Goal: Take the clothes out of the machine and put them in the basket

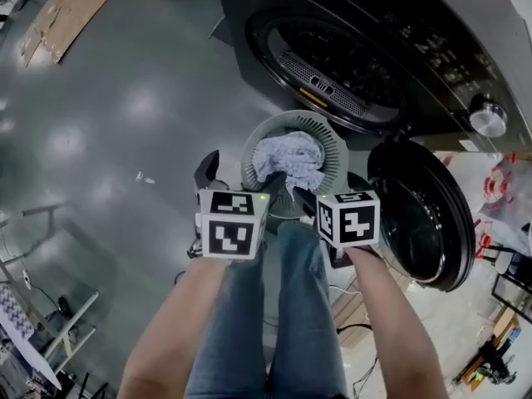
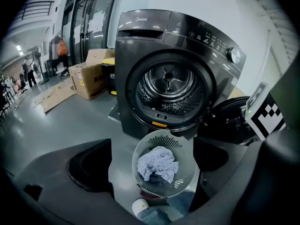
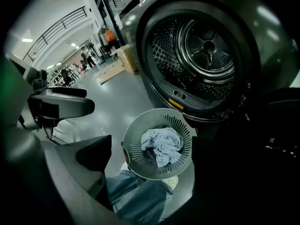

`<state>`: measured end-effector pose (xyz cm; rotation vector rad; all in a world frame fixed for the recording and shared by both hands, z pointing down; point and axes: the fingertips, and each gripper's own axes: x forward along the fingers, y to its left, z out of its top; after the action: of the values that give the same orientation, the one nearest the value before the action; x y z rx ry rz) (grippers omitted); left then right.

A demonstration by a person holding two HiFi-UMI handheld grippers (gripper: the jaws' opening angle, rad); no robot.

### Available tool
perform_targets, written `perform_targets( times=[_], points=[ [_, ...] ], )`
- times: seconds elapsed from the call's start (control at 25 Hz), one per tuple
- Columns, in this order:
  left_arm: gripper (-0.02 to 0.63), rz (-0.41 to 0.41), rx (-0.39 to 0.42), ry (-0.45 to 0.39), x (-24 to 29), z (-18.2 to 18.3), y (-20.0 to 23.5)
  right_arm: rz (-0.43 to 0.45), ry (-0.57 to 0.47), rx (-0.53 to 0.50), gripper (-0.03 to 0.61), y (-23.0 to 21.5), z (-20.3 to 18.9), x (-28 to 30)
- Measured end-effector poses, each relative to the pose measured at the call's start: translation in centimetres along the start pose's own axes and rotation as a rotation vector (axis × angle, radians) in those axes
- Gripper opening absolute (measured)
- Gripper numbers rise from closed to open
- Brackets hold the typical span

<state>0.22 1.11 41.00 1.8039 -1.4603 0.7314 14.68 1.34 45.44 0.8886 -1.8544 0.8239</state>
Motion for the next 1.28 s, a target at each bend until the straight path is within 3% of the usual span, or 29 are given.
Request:
perform_targets(
  times=[0.2, 0.4, 0.72, 1.28],
  points=[
    [0.546, -0.011, 0.033, 0.001, -4.0, 1.9, -1.3, 0.000, -0.021, -0.034, 0.512, 1.4, 1.2, -4.8],
    [0.546, -0.018, 0.125, -0.005, -8.2, 4.0, -2.7, -0.029, -0.017, -0.111, 0.511, 2.0, 2.3, -10.2],
    [0.546, -0.038, 0.222, -0.076, -14.4, 9.0, -4.0, -0.043, -0.061, -0.150, 0.509, 3.4, 5.3, -18.7],
    [0.546, -0.119, 0.276, -0.148, -20.2, 12.8, -4.9, -0.151, -0.256, 0.091, 0.508, 5.0, 7.4, -27.6]
  ],
)
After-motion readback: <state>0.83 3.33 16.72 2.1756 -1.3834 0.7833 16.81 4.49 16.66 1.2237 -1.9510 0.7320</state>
